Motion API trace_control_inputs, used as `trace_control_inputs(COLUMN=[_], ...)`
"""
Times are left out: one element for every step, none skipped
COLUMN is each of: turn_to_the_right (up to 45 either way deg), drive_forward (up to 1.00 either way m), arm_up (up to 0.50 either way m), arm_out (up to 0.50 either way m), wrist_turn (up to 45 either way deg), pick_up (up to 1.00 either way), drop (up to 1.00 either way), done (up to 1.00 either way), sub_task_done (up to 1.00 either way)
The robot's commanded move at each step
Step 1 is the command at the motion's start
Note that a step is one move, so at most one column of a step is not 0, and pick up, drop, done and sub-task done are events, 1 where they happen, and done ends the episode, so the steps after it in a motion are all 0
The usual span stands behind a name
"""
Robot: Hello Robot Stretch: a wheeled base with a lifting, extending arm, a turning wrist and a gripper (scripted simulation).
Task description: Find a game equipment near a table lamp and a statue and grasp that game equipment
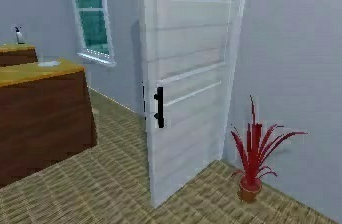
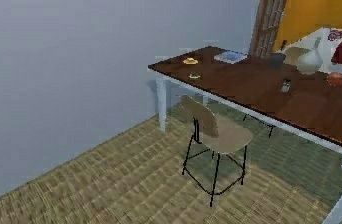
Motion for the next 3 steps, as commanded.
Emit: trace_control_inputs(turn_to_the_right=[-27.0,0.0,-9.0], drive_forward=[0.00,1.00,0.00], arm_up=[0.00,0.00,0.00], arm_out=[0.00,0.00,0.00], wrist_turn=[0.0,0.0,0.0], pick_up=[0.00,0.00,0.00], drop=[0.00,0.00,0.00], done=[0.00,0.00,0.00], sub_task_done=[0.00,0.00,0.00])
